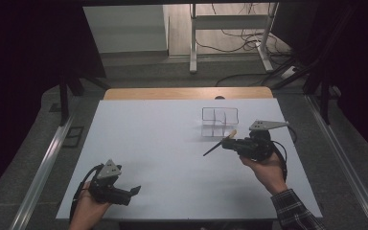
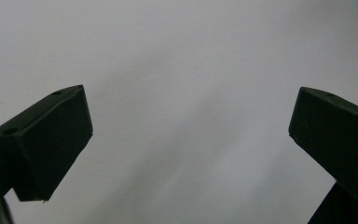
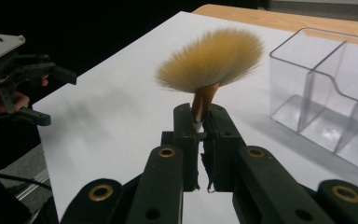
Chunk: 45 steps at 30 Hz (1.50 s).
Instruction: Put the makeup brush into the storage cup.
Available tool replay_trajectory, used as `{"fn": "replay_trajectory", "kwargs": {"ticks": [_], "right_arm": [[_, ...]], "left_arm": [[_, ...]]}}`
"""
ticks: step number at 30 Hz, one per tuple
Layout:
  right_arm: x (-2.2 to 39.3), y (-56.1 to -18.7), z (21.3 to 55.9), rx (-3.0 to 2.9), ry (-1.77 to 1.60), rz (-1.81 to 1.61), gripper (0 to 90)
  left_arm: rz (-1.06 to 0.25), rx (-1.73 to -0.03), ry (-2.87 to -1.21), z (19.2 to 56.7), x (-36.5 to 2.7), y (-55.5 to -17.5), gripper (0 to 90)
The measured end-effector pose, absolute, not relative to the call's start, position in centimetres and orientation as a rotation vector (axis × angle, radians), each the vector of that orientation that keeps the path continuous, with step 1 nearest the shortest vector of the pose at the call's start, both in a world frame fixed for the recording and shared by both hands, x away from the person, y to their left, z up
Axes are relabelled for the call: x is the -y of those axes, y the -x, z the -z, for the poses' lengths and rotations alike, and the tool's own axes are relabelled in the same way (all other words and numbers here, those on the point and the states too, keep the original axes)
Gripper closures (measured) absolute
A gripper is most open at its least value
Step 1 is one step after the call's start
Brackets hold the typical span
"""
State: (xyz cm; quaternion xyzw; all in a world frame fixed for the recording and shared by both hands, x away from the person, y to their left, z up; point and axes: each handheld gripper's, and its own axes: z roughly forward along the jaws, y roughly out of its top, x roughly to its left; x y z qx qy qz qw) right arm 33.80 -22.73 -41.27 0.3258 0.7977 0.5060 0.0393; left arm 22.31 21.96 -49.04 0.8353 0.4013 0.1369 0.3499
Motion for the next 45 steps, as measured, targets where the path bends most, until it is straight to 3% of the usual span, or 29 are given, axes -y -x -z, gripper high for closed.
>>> {"fn": "replay_trajectory", "kwargs": {"ticks": [45], "right_arm": [[26.8,-36.1,38.9,-2.237,-1.089,-1.497,84.6]], "left_arm": [[-0.360,-1.184,-2.107,50.0,-25.7,-20.6,0.0]]}}
